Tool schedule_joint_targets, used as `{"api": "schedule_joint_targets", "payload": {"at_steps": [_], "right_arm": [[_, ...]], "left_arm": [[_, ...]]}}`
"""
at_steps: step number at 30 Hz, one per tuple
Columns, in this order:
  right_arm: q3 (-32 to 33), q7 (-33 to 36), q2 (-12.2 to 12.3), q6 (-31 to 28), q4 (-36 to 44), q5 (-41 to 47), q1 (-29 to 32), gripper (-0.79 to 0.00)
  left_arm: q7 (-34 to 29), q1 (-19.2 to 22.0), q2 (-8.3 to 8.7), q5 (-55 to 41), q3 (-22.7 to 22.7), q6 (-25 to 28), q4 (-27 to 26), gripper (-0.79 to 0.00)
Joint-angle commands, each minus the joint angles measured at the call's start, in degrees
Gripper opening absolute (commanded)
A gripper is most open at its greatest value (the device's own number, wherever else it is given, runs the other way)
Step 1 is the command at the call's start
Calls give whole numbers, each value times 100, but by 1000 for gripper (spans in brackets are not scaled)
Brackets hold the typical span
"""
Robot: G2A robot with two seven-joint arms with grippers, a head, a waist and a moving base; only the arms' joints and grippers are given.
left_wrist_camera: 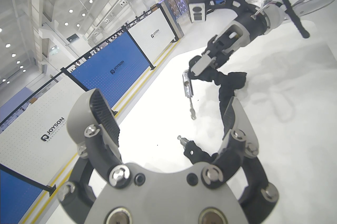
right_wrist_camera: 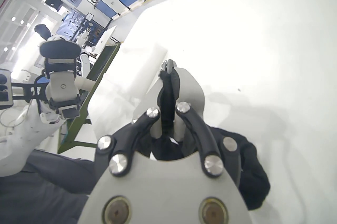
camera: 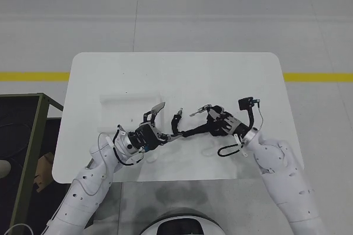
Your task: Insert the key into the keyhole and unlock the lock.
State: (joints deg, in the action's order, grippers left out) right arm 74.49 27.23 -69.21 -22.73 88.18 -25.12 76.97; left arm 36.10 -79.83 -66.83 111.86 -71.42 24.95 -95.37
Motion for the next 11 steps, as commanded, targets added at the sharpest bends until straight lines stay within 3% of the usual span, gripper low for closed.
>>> {"api": "schedule_joint_targets", "payload": {"at_steps": [1,7,11], "right_arm": [[33,232,11,162,-70,121,-45,0],[390,-617,88,342,569,-1133,159,0],[580,-1395,118,100,1107,-1652,459,0]], "left_arm": [[0,0,0,0,0,0,0,0],[0,0,0,0,0,0,0,0],[0,0,0,0,0,0,0,0]]}}
